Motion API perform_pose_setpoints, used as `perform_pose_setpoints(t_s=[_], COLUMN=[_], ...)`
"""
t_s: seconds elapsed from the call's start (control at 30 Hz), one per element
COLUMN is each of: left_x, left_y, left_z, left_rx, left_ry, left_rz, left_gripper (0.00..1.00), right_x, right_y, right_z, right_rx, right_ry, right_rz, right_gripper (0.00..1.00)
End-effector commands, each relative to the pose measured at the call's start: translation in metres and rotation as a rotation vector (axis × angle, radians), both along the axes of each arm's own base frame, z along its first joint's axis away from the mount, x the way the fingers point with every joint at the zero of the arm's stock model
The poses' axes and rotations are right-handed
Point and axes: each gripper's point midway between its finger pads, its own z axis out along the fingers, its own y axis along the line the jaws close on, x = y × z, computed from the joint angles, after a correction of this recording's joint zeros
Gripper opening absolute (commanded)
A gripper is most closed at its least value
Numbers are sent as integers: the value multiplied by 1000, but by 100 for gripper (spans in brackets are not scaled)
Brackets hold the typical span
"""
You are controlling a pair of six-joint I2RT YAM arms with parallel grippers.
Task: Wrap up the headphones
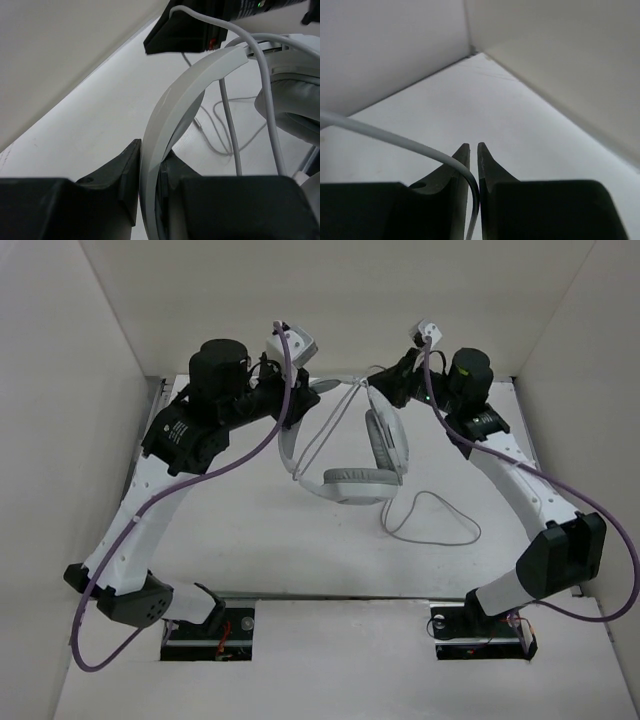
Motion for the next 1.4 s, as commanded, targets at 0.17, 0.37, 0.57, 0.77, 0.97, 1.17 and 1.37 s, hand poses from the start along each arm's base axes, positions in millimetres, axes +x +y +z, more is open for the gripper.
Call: perform_pose_setpoints(t_s=[0.17,0.37,0.57,0.77,0.97,1.17,1.37], left_x=[-11,8,35,66,92,111,123], left_y=[-10,9,36,65,81,102,119], left_z=[77,109,127,146,150,149,147], left_rx=[-276,-399,-490,-579,-627,-651,-626], left_ry=[4,-13,-52,-106,-132,-167,-219], left_rz=[-66,15,159,335,463,626,731], left_gripper=[0,0,0,0,0,0,0], right_x=[-100,-128,-153,-171,-192,-202,-208], right_y=[49,70,93,113,128,141,149], right_z=[3,-16,-22,-33,-37,-38,-40], right_rx=[379,426,430,399,371,356,330], right_ry=[330,449,492,528,540,540,536], right_rz=[497,587,677,740,797,831,849], right_gripper=[27,35,35,35,33,29,24])
